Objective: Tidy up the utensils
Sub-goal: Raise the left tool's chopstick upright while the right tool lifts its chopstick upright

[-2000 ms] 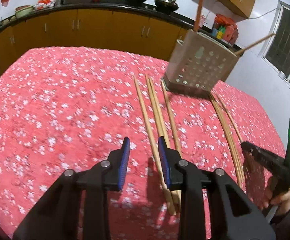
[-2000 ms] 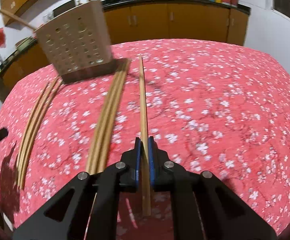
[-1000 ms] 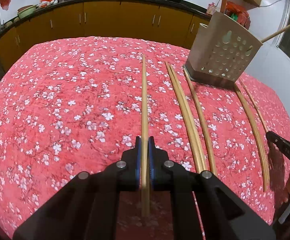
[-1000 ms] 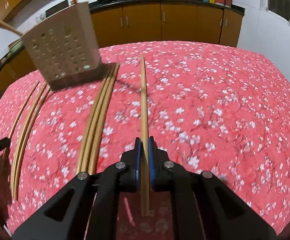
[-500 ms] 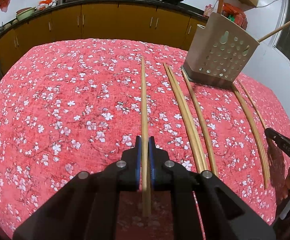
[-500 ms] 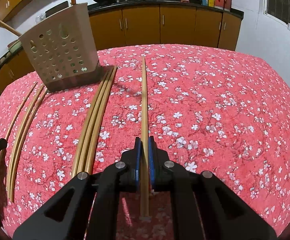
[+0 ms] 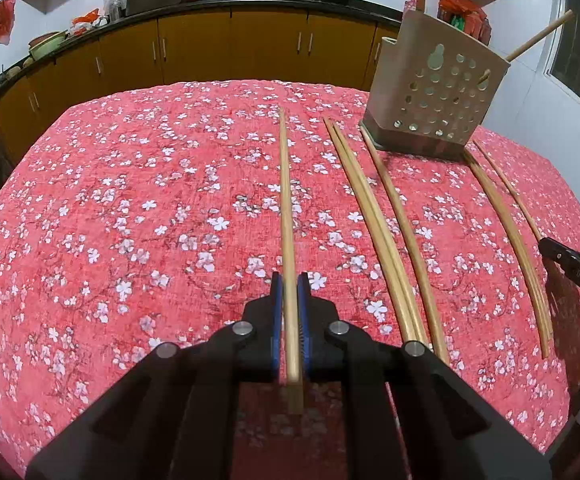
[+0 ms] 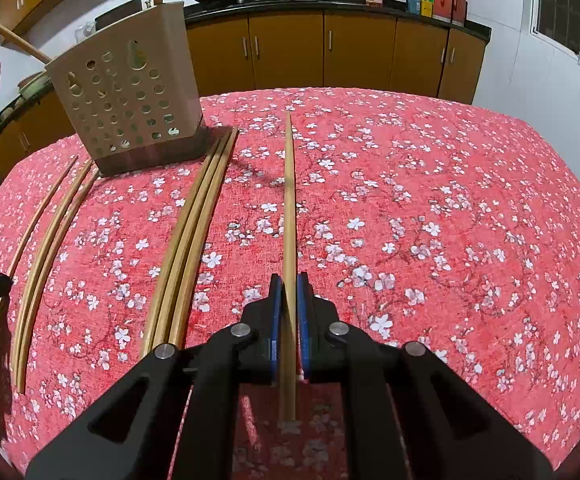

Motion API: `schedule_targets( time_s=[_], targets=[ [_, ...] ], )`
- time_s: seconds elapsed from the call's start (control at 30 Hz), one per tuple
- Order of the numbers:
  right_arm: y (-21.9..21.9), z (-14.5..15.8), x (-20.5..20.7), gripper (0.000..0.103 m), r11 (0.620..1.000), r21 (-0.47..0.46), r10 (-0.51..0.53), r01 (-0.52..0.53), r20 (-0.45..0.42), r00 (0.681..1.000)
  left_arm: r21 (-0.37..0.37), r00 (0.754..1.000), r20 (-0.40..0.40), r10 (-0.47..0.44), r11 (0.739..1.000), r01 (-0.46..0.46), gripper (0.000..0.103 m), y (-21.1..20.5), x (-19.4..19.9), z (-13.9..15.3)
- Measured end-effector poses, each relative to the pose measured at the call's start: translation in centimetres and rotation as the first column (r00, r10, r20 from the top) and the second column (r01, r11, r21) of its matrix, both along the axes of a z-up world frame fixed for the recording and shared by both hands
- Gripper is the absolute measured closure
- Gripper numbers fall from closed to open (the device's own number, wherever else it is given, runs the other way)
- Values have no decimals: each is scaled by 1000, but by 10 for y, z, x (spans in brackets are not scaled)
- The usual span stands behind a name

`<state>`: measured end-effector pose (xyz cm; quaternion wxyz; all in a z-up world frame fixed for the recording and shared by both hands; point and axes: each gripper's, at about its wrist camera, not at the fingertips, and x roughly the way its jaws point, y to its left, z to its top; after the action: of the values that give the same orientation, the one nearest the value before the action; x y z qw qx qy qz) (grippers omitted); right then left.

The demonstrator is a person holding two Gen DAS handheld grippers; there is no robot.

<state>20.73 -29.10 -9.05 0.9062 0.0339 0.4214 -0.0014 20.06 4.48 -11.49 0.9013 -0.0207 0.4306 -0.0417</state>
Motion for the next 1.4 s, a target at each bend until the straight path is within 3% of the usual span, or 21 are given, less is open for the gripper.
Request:
schedule_targets(
  time_s=[0.27, 0.7, 1.03, 1.1, 1.2, 1.27, 1.3, 1.4],
  targets=[
    [-7, 11, -5, 95, 999, 48, -3, 1, 26, 1000, -29, 1000, -19, 9, 1000, -10, 95, 3, 8, 7],
    [-25, 70, -22, 95, 996, 81, -41, 25, 196, 980, -47, 992, 121, 19, 999, -14, 95, 9, 3, 65],
    [-32, 114, -30, 95, 995, 96, -68, 36, 348, 935, -87, 962, 271, 32, 996, -8, 95, 15, -10, 119],
    [-32, 110, -27, 95, 996, 76, -63, 40, 328, 943, -84, 962, 272, 32, 996, -10, 95, 14, -8, 120],
    [-32, 89, -19, 94, 995, 99, -38, 16, 228, 973, -85, 966, 256, 32, 996, -11, 95, 14, -8, 114],
    [-30, 69, -17, 84, 994, 104, -34, 17, 161, 986, -87, 969, 245, 31, 996, -10, 95, 13, -10, 109],
    [-29, 62, -17, 74, 995, 102, -35, 21, 140, 990, -88, 970, 239, 31, 996, -10, 95, 14, -11, 106],
    [-26, 38, -19, 71, 995, 100, -32, 25, 75, 997, -97, 974, 224, 35, 995, -13, 95, 12, -14, 97]
  ],
)
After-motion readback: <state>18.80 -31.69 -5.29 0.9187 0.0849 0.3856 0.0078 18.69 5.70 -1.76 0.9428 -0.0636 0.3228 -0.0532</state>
